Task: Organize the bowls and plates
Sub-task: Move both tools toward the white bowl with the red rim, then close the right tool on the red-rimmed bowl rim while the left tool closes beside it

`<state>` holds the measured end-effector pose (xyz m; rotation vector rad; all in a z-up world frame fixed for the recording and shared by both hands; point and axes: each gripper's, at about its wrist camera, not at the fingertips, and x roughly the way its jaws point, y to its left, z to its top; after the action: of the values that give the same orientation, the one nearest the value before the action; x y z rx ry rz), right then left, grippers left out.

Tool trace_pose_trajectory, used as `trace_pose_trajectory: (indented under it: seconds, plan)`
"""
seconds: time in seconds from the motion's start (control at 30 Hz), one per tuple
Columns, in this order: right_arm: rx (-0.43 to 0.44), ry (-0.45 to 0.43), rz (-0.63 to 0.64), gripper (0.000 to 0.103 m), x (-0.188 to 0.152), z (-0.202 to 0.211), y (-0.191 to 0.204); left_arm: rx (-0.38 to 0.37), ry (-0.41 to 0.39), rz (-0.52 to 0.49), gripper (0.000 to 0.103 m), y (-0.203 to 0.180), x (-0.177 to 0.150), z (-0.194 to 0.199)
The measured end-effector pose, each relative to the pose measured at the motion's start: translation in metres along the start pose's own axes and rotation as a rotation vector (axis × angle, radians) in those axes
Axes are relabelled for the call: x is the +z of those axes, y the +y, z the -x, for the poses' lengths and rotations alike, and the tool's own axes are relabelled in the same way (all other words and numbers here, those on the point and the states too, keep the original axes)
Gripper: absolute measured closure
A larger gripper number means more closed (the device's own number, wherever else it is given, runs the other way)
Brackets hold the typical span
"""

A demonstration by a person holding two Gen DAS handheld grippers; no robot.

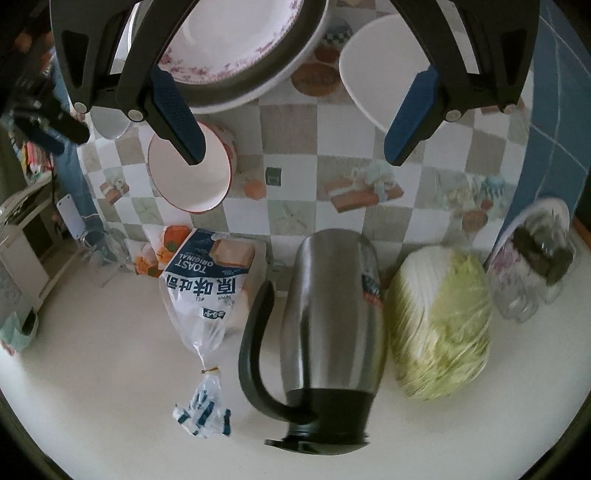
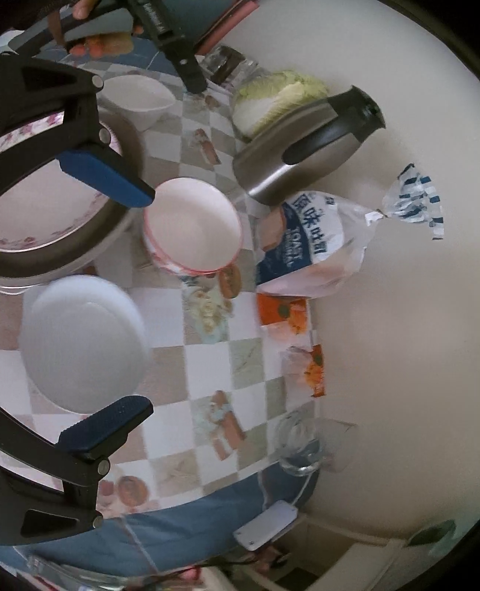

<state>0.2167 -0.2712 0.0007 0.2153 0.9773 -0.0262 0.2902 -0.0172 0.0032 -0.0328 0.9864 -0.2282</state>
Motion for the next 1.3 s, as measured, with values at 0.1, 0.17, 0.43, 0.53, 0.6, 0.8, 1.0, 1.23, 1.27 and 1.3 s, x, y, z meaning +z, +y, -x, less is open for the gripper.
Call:
trace_pose_trajectory:
  seconds: [0.1, 0.17, 0.43, 0.53, 0.6, 0.8, 1.0, 1.23, 1.27, 1.3]
  plan:
    - [-0.005, 0.003, 0.018, 0.0, 0.018, -0.005, 0.004, -0.006, 0.011, -0.009, 0.006, -0.004, 0.013, -0.005]
    - [-0.026, 0.015, 0.04, 0.0, 0.025, -0.01, 0.009, 0.006, 0.029, -0.016, 0.006, -0.007, 0.021, -0.01]
    - [-0.066, 0.085, 0.056, 0.001, 0.033, -0.054, 0.017, 0.03, 0.115, -0.045, 0.006, -0.025, 0.029, -0.047]
    - [-0.084, 0.118, 0.064, 0.011, 0.03, -0.072, 0.019, 0.025, 0.18, -0.062, 0.005, -0.036, 0.021, -0.068]
    - [-0.083, 0.138, 0.071, 0.017, 0.028, -0.082, 0.02, 0.029, 0.207, -0.065, 0.006, -0.041, 0.016, -0.078]
    - [-0.073, 0.186, 0.072, 0.046, 0.023, -0.103, 0.02, 0.024, 0.241, -0.061, 0.005, -0.049, 0.009, -0.101]
    - [-0.042, 0.22, 0.081, 0.071, 0.02, -0.119, 0.024, 0.021, 0.281, -0.061, 0.006, -0.049, 0.007, -0.116]
    - [-0.022, 0.258, 0.116, 0.089, 0.018, -0.134, 0.036, 0.055, 0.306, -0.086, 0.045, -0.051, 0.004, -0.134]
    - [-0.023, 0.262, 0.12, 0.09, 0.018, -0.136, 0.038, 0.052, 0.313, -0.085, 0.047, -0.051, 0.004, -0.136]
    - [-0.022, 0.27, 0.123, 0.091, 0.017, -0.139, 0.039, 0.041, 0.321, -0.082, 0.052, -0.05, 0.003, -0.139]
